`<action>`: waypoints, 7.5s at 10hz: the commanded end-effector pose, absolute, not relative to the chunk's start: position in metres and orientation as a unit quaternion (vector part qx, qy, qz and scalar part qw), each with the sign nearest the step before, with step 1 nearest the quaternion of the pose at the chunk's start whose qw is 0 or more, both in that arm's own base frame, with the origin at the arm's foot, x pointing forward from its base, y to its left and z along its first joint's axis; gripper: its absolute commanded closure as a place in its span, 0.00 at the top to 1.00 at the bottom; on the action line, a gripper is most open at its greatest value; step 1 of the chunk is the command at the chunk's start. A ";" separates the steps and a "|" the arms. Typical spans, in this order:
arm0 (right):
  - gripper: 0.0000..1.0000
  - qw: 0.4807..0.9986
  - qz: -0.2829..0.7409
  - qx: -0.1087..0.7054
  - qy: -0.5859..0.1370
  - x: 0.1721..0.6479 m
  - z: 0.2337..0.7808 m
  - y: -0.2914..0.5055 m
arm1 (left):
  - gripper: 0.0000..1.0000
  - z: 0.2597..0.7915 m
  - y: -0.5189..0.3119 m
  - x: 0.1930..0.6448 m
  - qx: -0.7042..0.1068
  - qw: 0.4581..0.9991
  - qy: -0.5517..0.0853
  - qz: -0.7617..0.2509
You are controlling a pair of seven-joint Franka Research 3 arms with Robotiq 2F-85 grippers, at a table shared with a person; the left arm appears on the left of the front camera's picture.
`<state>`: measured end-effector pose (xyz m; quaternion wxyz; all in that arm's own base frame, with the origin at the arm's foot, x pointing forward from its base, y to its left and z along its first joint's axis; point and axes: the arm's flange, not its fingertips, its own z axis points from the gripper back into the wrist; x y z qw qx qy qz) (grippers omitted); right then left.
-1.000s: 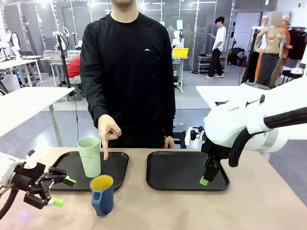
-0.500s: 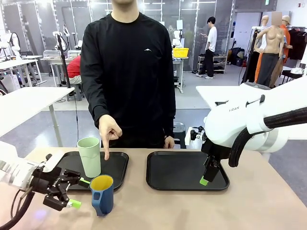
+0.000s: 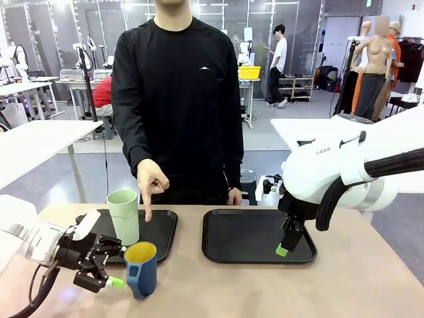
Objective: Sort and store the cups by type.
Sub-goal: Pick up the Handle plastic cup and place it into the empty Flat Tray.
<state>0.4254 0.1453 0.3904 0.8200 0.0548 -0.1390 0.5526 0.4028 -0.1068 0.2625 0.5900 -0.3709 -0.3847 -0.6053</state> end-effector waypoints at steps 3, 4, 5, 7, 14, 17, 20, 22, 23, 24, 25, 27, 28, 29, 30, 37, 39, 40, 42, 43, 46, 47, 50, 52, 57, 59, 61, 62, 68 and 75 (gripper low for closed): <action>1.00 0.821 0.552 0.050 -0.137 0.425 0.391 0.145 | 1.00 0.252 -0.122 0.414 -0.352 0.590 -0.404 -0.604; 1.00 0.821 0.552 0.050 -0.137 0.425 0.391 0.145 | 1.00 0.251 -0.125 0.415 -0.349 0.590 -0.404 -0.605; 1.00 0.821 0.552 0.050 -0.137 0.425 0.391 0.145 | 1.00 0.249 -0.127 0.416 -0.348 0.591 -0.403 -0.606; 1.00 0.821 0.552 0.050 -0.137 0.425 0.391 0.145 | 1.00 0.248 -0.131 0.417 -0.352 0.587 -0.404 -0.607; 1.00 0.821 0.552 0.050 -0.137 0.425 0.391 0.145 | 1.00 0.243 -0.147 0.420 -0.385 0.568 -0.415 -0.598; 1.00 0.821 0.552 0.050 -0.137 0.425 0.391 0.145 | 1.00 0.238 -0.145 0.423 -0.410 0.559 -0.419 -0.586; 1.00 0.821 0.552 0.050 -0.137 0.425 0.391 0.145 | 0.84 0.234 -0.143 0.423 -0.439 0.536 -0.422 -0.585; 1.00 0.821 0.552 0.050 -0.137 0.425 0.391 0.145 | 0.65 0.231 -0.142 0.424 -0.445 0.537 -0.414 -0.584; 1.00 0.821 0.552 0.050 -0.137 0.425 0.391 0.145 | 0.75 0.229 -0.142 0.424 -0.445 0.540 -0.415 -0.582; 1.00 0.821 0.552 0.050 -0.137 0.425 0.391 0.145 | 0.46 0.229 -0.142 0.424 -0.442 0.541 -0.415 -0.582; 1.00 0.821 0.552 0.050 -0.137 0.425 0.391 0.145 | 0.56 0.228 -0.141 0.424 -0.443 0.543 -0.416 -0.580; 1.00 0.821 0.552 0.050 -0.137 0.425 0.391 0.145 | 0.37 0.230 -0.140 0.422 -0.444 0.537 -0.422 -0.580; 1.00 0.821 0.552 0.050 -0.137 0.425 0.391 0.145 | 0.22 0.235 -0.140 0.419 -0.447 0.539 -0.422 -0.575; 1.00 0.821 0.552 0.050 -0.137 0.425 0.391 0.145 | 0.22 0.241 -0.139 0.414 -0.441 0.542 -0.423 -0.578; 1.00 0.821 0.552 0.050 -0.137 0.425 0.391 0.145 | 0.22 0.248 -0.139 0.409 -0.443 0.536 -0.429 -0.577; 1.00 0.821 0.552 0.050 -0.137 0.425 0.391 0.145 | 0.22 0.271 -0.135 0.389 -0.465 0.515 -0.445 -0.566; 1.00 0.821 0.552 0.050 -0.137 0.425 0.391 0.145 | 0.22 0.265 -0.138 0.396 -0.460 0.524 -0.435 -0.570; 1.00 0.821 0.552 0.050 -0.137 0.425 0.391 0.145 | 0.22 0.265 -0.138 0.396 -0.460 0.524 -0.435 -0.570; 1.00 0.821 0.552 0.050 -0.137 0.425 0.391 0.145 | 0.22 0.265 -0.138 0.396 -0.460 0.524 -0.435 -0.570; 1.00 0.821 0.552 0.050 -0.137 0.425 0.391 0.145 | 0.74 0.265 -0.137 0.395 -0.462 0.524 -0.435 -0.569; 1.00 0.821 0.552 0.050 -0.137 0.425 0.391 0.145 | 0.74 0.253 -0.191 0.378 -0.482 0.521 -0.459 -0.534; 1.00 0.821 0.552 0.050 -0.137 0.425 0.391 0.145 | 0.74 0.252 -0.206 0.373 -0.488 0.526 -0.469 -0.516; 1.00 0.821 0.552 0.050 -0.137 0.425 0.391 0.145 | 0.74 0.258 -0.266 0.378 -0.420 0.555 -0.529 -0.486; 1.00 0.821 0.552 0.050 -0.137 0.425 0.391 0.145 | 0.74 0.261 -0.302 0.393 -0.403 0.563 -0.559 -0.456; 1.00 0.821 0.552 0.050 -0.137 0.425 0.391 0.145 | 0.74 0.249 -0.365 0.428 -0.365 0.597 -0.553 -0.452; 1.00 0.821 0.552 0.050 -0.137 0.425 0.391 0.145 | 0.74 0.302 -0.337 0.438 -0.401 0.603 -0.525 -0.446; 1.00 0.821 0.552 0.050 -0.137 0.425 0.391 0.145 | 0.74 0.302 -0.337 0.438 -0.401 0.603 -0.525 -0.446; 1.00 0.821 0.552 0.050 -0.137 0.425 0.391 0.145 | 0.74 0.302 -0.337 0.438 -0.401 0.603 -0.525 -0.446; 1.00 0.821 0.552 0.050 -0.137 0.425 0.391 0.145 | 0.74 0.282 -0.358 0.479 -0.380 0.620 -0.537 -0.428; 1.00 0.821 0.552 0.050 -0.137 0.425 0.391 0.145 | 0.74 0.244 -0.407 0.514 -0.347 0.609 -0.581 -0.414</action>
